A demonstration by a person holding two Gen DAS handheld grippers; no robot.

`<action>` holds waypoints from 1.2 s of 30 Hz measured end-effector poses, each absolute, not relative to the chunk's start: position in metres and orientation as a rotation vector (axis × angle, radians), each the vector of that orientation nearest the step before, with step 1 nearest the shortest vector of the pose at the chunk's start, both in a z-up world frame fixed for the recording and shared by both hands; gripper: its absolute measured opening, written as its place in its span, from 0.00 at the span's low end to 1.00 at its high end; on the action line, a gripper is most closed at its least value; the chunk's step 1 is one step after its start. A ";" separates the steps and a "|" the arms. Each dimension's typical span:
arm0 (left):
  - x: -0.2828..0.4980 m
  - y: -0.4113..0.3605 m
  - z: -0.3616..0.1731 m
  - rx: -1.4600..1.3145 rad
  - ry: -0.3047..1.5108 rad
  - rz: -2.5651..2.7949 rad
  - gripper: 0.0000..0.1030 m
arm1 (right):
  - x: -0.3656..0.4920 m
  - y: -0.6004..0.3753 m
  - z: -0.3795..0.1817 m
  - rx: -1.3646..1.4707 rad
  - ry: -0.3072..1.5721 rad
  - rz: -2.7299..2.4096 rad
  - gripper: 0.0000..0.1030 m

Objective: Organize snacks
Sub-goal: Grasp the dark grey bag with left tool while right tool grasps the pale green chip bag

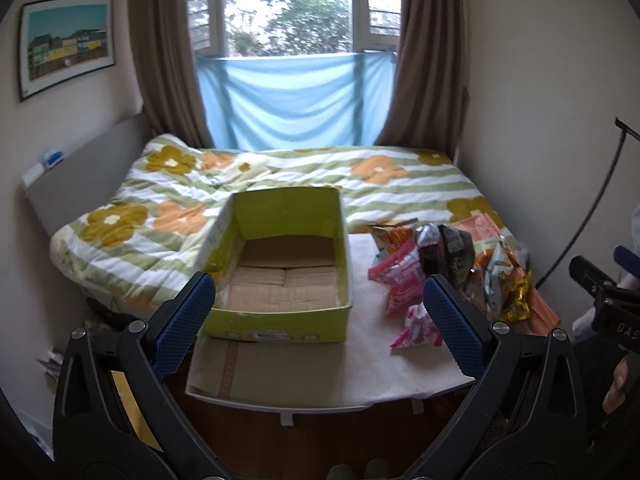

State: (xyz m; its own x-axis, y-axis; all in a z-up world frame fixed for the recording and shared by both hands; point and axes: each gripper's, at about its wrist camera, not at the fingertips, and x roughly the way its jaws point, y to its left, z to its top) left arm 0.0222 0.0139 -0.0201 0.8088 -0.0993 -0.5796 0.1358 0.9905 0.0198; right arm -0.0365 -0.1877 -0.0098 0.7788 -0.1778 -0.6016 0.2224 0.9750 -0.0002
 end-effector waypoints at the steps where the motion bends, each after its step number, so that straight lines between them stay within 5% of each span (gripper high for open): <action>1: 0.027 0.010 -0.024 0.063 0.625 -0.146 1.00 | -0.036 -0.191 -0.015 0.080 0.659 -0.229 1.00; 21: 0.167 -0.146 -0.099 0.143 0.793 -0.476 1.00 | 0.038 -0.298 -0.121 0.345 0.890 -0.331 1.00; 36: 0.261 -0.223 -0.189 0.134 1.069 -0.525 0.99 | 0.146 -0.314 -0.189 0.229 1.071 -0.181 1.00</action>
State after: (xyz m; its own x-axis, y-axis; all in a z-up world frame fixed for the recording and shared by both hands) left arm 0.2610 -0.2226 -0.1891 0.3721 -0.3445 -0.8619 0.4711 0.8702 -0.1444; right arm 0.1465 -0.3140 -0.1888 0.4687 -0.0355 -0.8827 0.2561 0.9618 0.0973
